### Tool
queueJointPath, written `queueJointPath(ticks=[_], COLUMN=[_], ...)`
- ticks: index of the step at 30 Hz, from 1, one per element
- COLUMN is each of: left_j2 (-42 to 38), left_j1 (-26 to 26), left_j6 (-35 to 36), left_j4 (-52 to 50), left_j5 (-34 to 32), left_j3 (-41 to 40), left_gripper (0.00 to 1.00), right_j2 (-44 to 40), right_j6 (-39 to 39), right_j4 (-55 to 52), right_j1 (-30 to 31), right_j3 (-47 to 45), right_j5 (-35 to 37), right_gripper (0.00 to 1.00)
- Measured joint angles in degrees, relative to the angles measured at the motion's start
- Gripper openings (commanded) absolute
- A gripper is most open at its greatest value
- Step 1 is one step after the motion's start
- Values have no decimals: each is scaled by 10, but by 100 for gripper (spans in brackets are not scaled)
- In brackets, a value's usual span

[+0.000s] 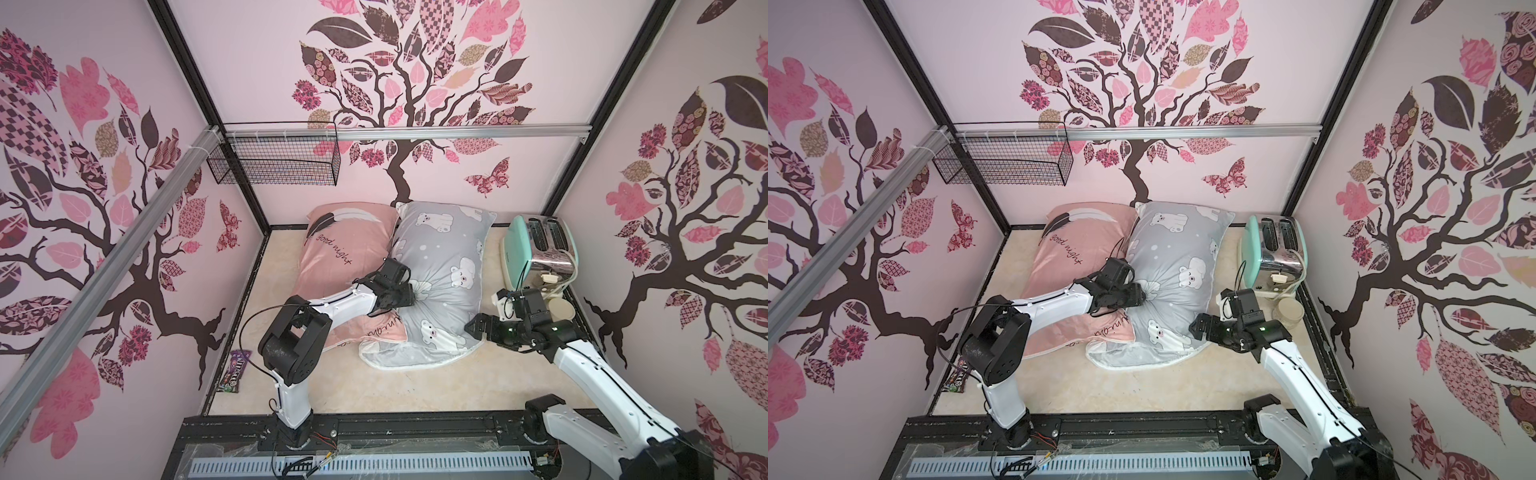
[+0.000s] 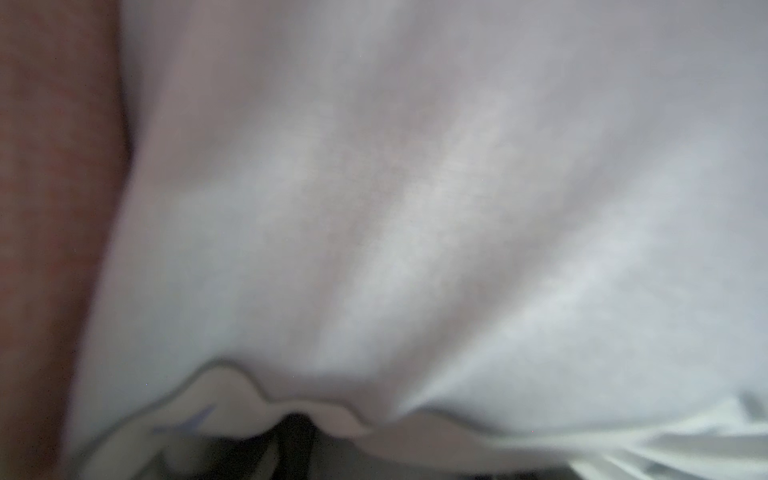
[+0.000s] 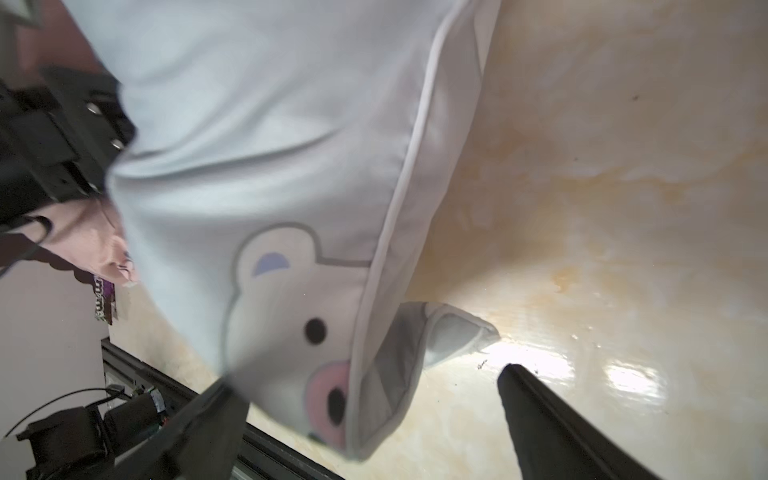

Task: Zip up pillowcases
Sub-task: Pick up the pillowcase from the center of the board.

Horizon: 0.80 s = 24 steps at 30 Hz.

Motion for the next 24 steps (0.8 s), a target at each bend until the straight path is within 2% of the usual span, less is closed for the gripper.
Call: queueJointPath(ticks=[9, 13, 19, 24], left_j2=[0, 4, 4, 10], left_j1=[38, 40, 58, 70], left_j6=[31, 40, 51, 57], left_j4=[-2, -7, -10, -20], left_j5=[60, 64, 87, 98], left_j3=[-3, 2, 2, 12], left_gripper=[56, 55, 53, 52], right_j2=[8, 29, 28, 53], right_j6=[-31, -40, -51, -53], right_j4=[104, 113, 120, 161], right_j1=[0, 0, 0, 0], right_j3=[-42, -42, -35, -35], right_j5=[-89, -84, -38, -71], right_gripper=[100, 100, 100, 99])
